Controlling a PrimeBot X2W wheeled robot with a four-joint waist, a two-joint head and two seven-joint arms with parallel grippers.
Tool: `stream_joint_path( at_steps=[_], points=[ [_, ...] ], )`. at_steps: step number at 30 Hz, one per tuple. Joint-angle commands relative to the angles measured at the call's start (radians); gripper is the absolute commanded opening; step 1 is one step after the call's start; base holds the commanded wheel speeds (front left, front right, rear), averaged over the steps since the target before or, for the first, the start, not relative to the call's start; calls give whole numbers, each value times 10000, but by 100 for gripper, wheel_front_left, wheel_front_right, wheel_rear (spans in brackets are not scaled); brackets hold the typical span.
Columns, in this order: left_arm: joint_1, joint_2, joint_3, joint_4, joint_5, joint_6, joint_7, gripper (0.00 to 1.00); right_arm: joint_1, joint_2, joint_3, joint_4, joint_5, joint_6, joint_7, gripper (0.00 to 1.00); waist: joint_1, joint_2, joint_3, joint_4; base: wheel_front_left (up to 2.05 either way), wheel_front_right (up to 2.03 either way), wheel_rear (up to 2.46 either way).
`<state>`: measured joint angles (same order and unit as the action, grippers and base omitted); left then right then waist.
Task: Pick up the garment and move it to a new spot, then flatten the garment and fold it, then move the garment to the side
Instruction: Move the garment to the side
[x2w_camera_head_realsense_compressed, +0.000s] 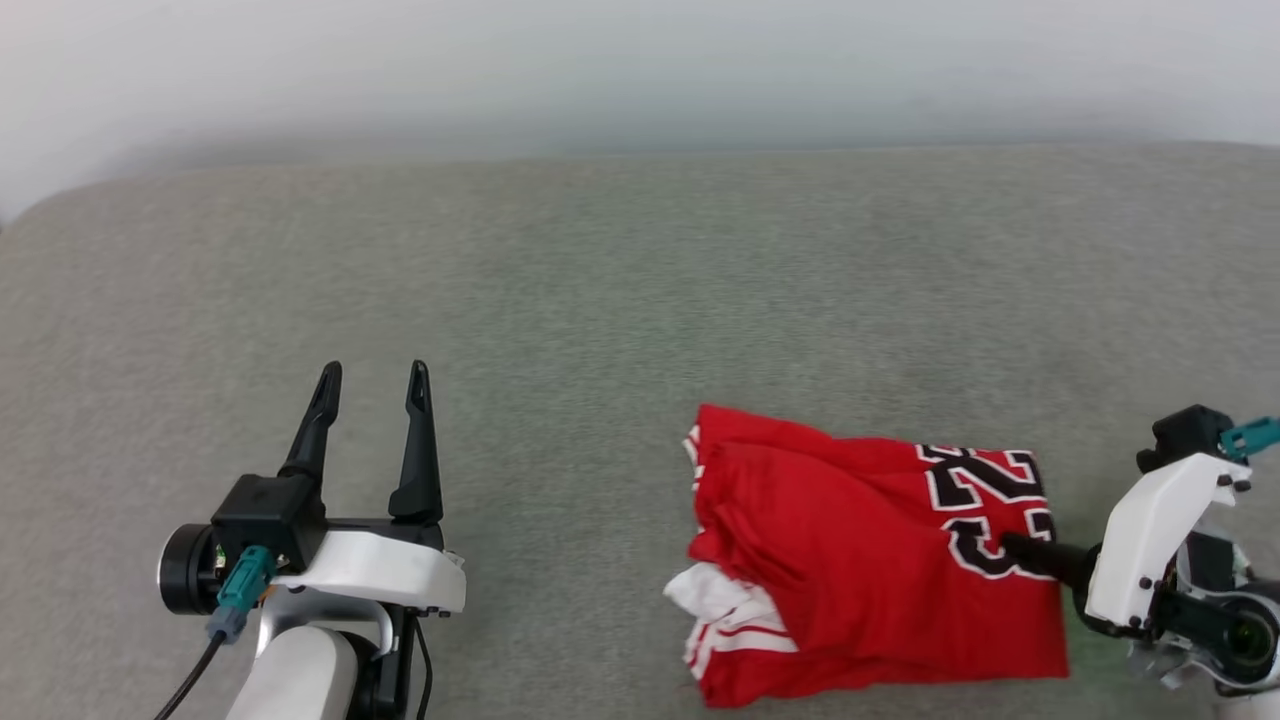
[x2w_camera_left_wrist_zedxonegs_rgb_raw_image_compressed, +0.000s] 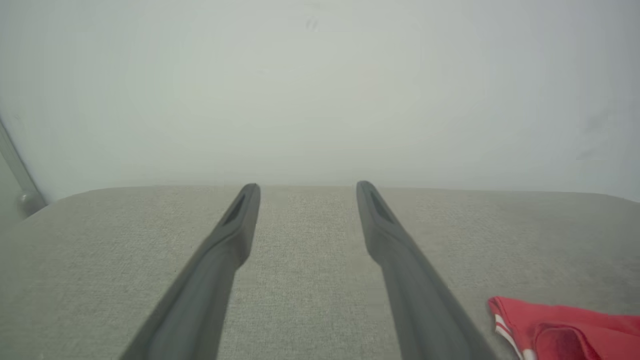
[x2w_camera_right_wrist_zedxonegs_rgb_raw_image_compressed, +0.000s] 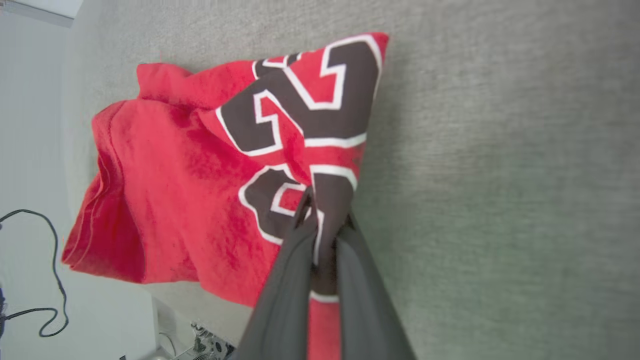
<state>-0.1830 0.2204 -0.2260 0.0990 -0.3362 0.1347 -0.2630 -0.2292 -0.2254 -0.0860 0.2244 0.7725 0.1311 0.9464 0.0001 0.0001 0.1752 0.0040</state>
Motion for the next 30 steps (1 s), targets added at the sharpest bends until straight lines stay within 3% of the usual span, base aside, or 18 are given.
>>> stream_joint_path(
  at_steps=[1, 8, 15, 22, 30],
  points=[
    [32, 24, -3, -53, 61, -14, -22, 100, -231, -359, 245, 49, -424, -8, -277, 0, -1, -1, -178, -682, 0, 0, 0],
    [56, 91, -66, -398, 180, -61, -20, 100, -953, -1593, 1580, 87, -2039, -8, -1476, 0, -1, -1, 146, -2151, 0, 0, 0],
    [-422, 432, -315, -1190, 548, -138, 320, 100, -2045, -2225, 1800, 619, -3162, -8, -2485, 0, -1, -1, 1174, -3230, 0, 0, 0],
    [-1174, 854, -588, -2139, 988, -308, 1020, 100, -3220, -2312, 906, 1873, -3889, -8, -3711, 0, -1, -1, 2516, -3620, 0, 0, 0],
    [-2077, 1296, -736, -3314, 1388, -436, 1849, 100, -4733, -2486, -837, 3576, -5081, -8, -5555, 0, -1, -1, 4121, -3684, 0, 0, 0]
  ],
)
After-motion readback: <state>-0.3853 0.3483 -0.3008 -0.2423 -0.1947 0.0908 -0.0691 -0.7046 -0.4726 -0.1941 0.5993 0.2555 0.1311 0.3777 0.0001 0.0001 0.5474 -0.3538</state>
